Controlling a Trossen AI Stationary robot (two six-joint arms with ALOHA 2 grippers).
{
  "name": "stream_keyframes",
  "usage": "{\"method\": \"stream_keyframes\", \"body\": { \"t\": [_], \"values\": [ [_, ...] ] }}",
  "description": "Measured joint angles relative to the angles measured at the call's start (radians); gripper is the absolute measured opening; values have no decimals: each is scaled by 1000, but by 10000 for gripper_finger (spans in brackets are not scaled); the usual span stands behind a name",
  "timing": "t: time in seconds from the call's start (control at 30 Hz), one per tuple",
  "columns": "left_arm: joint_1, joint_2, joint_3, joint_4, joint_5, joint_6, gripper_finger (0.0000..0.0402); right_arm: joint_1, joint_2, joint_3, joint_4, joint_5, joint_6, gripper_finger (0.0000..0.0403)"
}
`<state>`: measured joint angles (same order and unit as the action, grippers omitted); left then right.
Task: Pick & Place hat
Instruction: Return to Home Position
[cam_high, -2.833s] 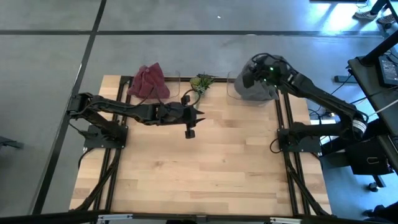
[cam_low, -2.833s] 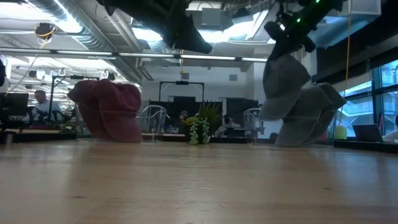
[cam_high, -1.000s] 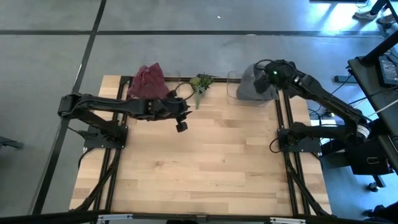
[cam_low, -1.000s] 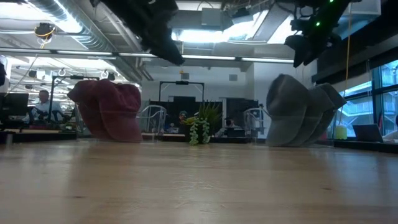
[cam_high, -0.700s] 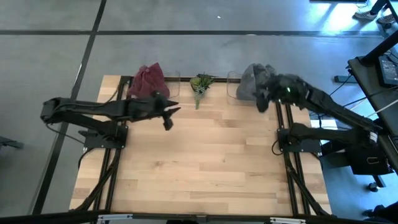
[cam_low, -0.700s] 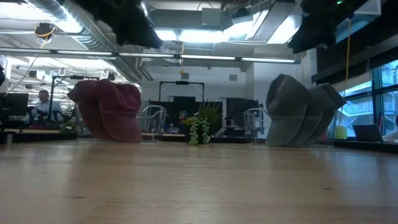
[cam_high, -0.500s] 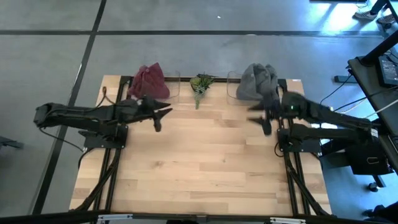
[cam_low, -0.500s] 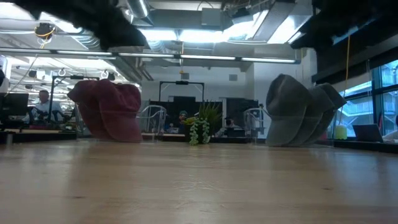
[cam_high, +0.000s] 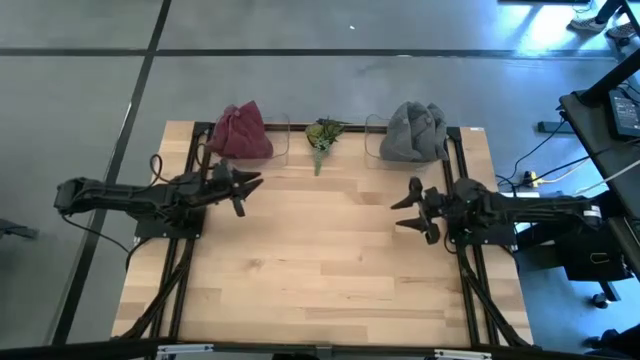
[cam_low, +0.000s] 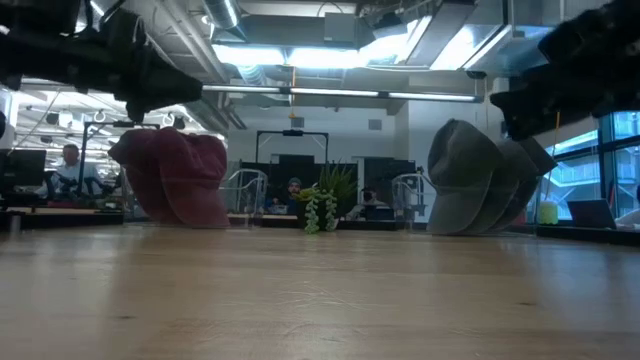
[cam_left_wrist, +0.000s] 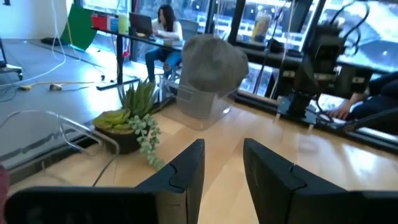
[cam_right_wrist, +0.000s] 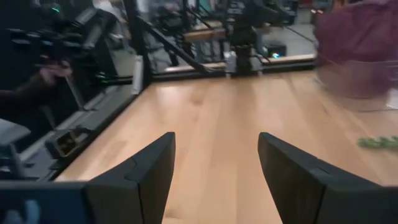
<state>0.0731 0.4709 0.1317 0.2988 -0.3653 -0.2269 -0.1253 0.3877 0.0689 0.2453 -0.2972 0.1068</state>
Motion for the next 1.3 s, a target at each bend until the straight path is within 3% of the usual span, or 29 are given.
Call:
{"method": "stream_keyframes", "body": {
  "t": [0.2, 0.83, 1.3],
  "values": [
    [0, -88, -62, 16, 16, -24, 105, 0, -80, -63, 25, -31, 43, 228],
    [0, -460, -67, -388, -33, -41, 108, 0, -348, -63, -164, -63, 16, 228],
    [0, -465, -67, -418, -48, -23, 106, -1, -386, -61, -187, -12, 15, 228]
  ]
}}
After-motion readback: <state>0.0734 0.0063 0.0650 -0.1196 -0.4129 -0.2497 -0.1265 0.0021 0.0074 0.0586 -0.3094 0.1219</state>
